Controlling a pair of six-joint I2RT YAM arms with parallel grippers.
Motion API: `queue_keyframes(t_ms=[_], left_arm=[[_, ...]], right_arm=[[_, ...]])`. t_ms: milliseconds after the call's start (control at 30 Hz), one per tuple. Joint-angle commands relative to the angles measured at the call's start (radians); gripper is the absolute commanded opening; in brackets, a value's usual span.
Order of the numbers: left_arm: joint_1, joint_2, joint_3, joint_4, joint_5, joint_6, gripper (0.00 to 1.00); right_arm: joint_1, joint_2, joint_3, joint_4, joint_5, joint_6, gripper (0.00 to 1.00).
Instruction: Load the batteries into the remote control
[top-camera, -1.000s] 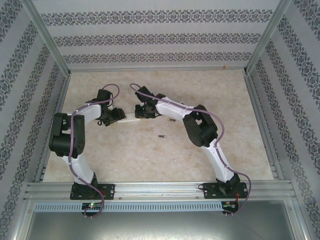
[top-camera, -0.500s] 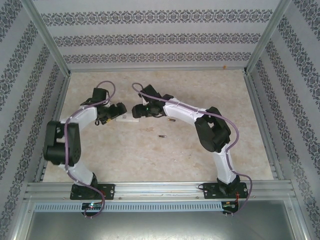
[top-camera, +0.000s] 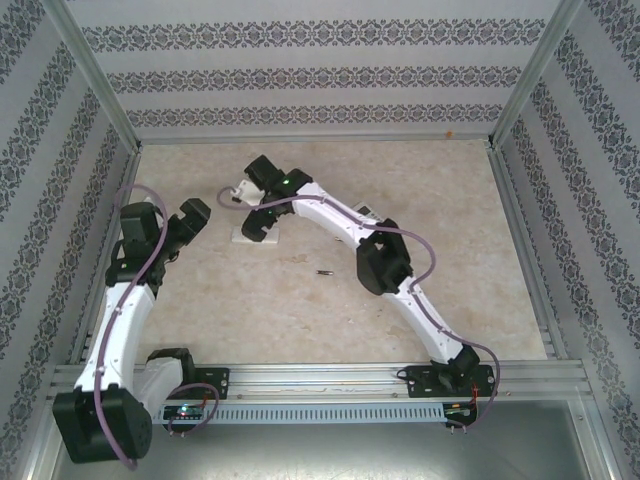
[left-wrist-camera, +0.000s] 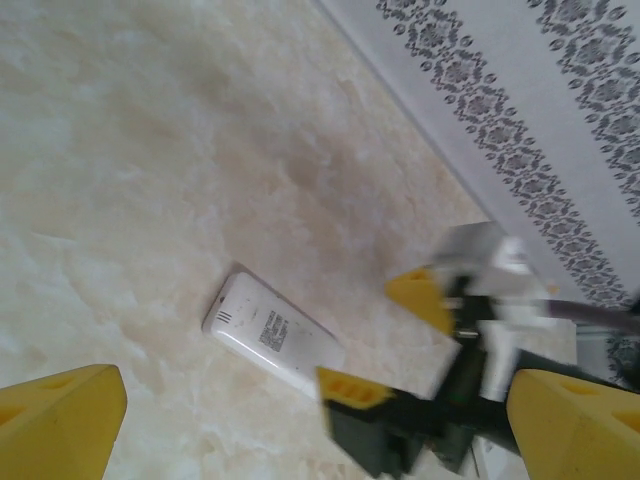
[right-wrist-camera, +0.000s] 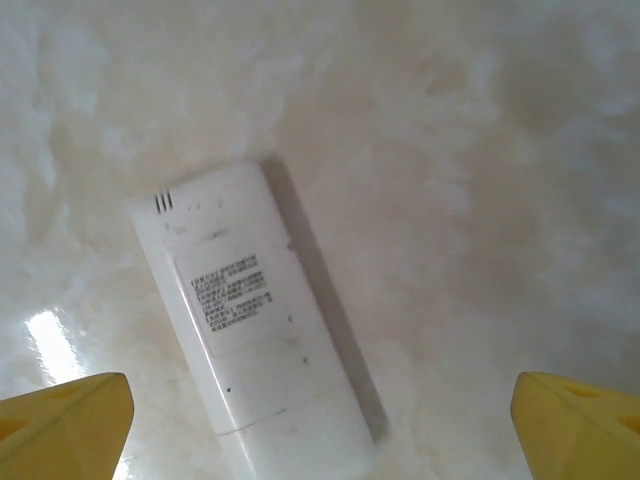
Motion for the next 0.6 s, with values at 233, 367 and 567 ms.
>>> queue_keyframes(t_ms=[233, 367, 567], left_arm=[[0.006, -0.050, -0.064, -0.075, 0.023, -0.007, 0.98], [0.006, -0.050, -0.060, -0.107, 0.004, 0.004, 0.99], [0.009, -0.053, -0.045, -0.129, -0.002, 0.021, 0.99]], right_arm=[[0.046, 0.138, 0.135, -0.162, 0.093, -0.112, 0.83], [0.059, 0.143, 0.126, -0.175, 0.088, -0.117, 0.58], [0.052, 0.051, 0.114, -0.139, -0.034, -0.016, 0.48]])
